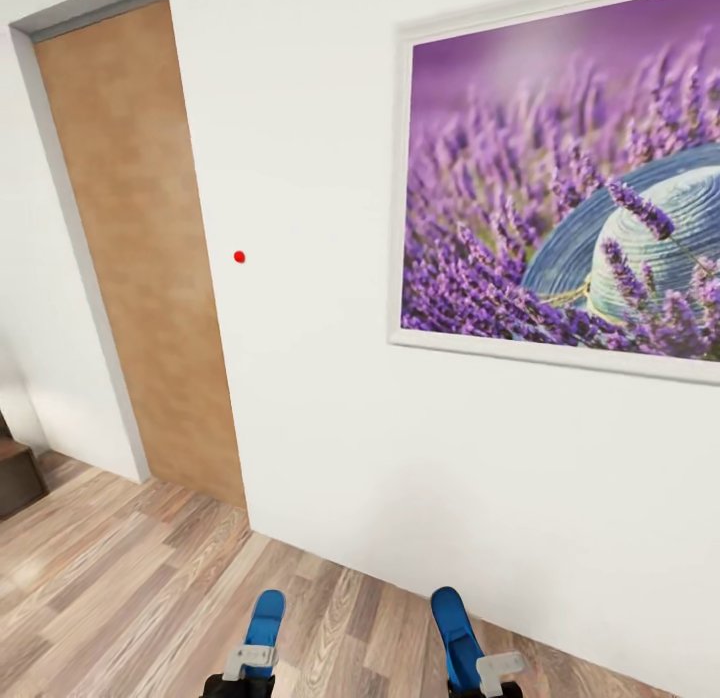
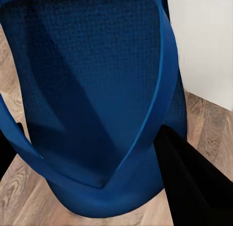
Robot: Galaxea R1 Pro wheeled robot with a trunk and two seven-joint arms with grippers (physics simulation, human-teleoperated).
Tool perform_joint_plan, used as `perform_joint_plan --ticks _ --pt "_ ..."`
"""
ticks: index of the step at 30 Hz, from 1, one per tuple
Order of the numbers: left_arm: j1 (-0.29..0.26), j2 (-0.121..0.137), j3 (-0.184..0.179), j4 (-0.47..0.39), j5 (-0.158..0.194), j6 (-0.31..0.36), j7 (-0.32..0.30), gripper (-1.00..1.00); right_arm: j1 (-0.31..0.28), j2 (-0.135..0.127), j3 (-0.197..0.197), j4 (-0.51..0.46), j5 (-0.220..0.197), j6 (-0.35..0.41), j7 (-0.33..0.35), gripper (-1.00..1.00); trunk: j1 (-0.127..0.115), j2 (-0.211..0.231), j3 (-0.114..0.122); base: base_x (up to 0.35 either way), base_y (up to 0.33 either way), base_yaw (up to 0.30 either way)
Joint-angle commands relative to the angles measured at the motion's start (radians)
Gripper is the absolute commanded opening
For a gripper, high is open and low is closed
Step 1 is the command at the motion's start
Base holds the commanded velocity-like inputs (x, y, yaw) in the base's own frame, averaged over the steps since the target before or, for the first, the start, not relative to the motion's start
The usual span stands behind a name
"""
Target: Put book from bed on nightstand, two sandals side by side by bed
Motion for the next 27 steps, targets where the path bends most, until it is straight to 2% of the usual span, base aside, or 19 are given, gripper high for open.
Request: perform_joint_plan --ticks 1,27 --pt "-0.001 0.000 -0.007 0.002 0.010 -0.004 -0.003 -1.00 -0.001 -0.001 0.005 0.000 0.001 -0.001 -0.009 -1.00 0.000 -0.001 0.000 0.143 -0.093 0.232" --pt "-0.001 -0.001 -0.008 0.003 0.010 -0.009 -0.003 -1.00 -0.001 0.001 0.007 0.000 0.001 -0.001 -0.009 -1.00 0.000 -0.001 0.027 0.140 -0.093 0.218"
